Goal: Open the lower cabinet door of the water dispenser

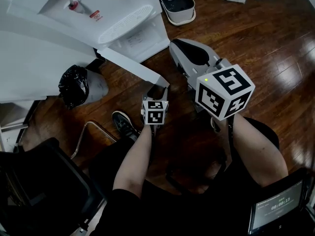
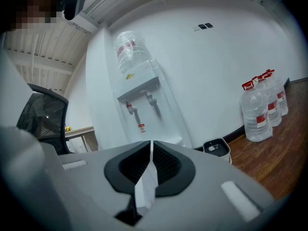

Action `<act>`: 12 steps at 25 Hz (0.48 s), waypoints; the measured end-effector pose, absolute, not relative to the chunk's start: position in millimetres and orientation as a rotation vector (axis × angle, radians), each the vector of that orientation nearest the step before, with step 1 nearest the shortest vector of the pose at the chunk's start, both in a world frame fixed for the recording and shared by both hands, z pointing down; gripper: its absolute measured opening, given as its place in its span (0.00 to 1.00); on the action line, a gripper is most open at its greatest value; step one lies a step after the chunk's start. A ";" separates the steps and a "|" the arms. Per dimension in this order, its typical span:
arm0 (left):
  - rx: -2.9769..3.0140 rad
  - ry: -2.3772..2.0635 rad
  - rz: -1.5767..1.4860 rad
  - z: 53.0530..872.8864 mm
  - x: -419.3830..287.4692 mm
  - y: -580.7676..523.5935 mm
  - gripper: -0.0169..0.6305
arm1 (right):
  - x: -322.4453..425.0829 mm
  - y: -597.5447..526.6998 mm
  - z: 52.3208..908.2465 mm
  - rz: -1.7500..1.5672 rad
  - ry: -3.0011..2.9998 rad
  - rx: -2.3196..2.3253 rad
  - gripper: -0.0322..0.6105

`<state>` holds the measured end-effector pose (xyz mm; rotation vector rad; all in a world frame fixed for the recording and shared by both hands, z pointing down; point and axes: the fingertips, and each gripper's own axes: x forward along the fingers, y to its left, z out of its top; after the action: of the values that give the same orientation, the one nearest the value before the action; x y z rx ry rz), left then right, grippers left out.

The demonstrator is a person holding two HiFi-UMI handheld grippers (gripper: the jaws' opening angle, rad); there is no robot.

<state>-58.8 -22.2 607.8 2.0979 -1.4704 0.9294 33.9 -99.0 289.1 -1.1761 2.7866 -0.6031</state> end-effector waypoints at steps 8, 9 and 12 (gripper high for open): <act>2.162 -1.431 0.966 610.4 -30.5 -74.2 0.30 | 40.0 -146.7 294.1 -0.648 2.777 -1.177 0.08; 2.157 -1.442 0.969 611.7 -28.3 -81.6 0.29 | 42.4 -153.5 296.5 -0.656 2.774 -1.186 0.08; 2.106 -1.495 0.919 611.9 -25.6 -104.7 0.27 | 52.1 -169.8 300.4 -0.688 2.745 -1.220 0.08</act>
<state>-25.6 -104.7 611.9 2.1065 -1.4948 0.9186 52.1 -169.8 300.4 -1.2204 2.7454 -0.6876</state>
